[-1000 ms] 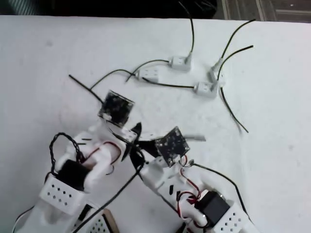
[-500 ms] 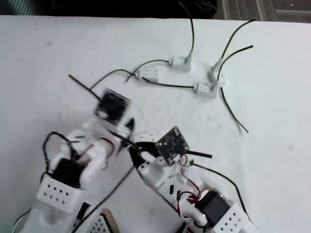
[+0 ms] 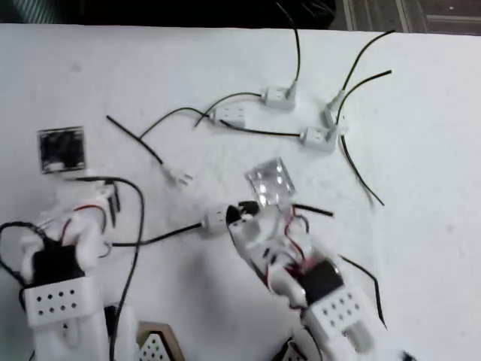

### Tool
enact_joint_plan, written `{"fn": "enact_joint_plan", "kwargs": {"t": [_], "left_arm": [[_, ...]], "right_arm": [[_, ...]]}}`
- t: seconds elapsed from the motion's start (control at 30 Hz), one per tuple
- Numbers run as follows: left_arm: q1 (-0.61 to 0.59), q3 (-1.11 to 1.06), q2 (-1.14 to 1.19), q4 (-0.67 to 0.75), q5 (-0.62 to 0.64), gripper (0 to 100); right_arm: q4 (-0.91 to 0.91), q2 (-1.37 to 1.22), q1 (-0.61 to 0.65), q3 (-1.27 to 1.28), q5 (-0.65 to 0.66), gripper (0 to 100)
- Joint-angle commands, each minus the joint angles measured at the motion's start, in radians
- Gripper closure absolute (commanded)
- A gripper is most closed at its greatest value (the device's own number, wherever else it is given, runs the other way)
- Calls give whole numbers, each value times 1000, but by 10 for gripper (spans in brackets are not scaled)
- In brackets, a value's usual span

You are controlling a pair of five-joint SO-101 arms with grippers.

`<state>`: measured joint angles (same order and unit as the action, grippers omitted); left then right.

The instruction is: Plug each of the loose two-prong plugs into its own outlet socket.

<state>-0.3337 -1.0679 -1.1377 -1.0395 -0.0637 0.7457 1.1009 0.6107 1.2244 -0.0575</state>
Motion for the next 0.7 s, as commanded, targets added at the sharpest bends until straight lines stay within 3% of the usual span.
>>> {"fn": "enact_joint_plan", "kwargs": {"t": [0.0,0.23,0.4,0.67], "left_arm": [[-79,-48,-15,12,5,857],[-145,-163,-15,129,5,857],[-151,-164,-15,132,5,857],[-151,-164,-15,137,5,858]], "right_arm": [[-47,-189,-16,-118,-37,982],[-265,-450,-59,-147,-35,982],[-272,-568,-94,-210,-35,982],[-219,-538,-94,-213,-35,982]]}}
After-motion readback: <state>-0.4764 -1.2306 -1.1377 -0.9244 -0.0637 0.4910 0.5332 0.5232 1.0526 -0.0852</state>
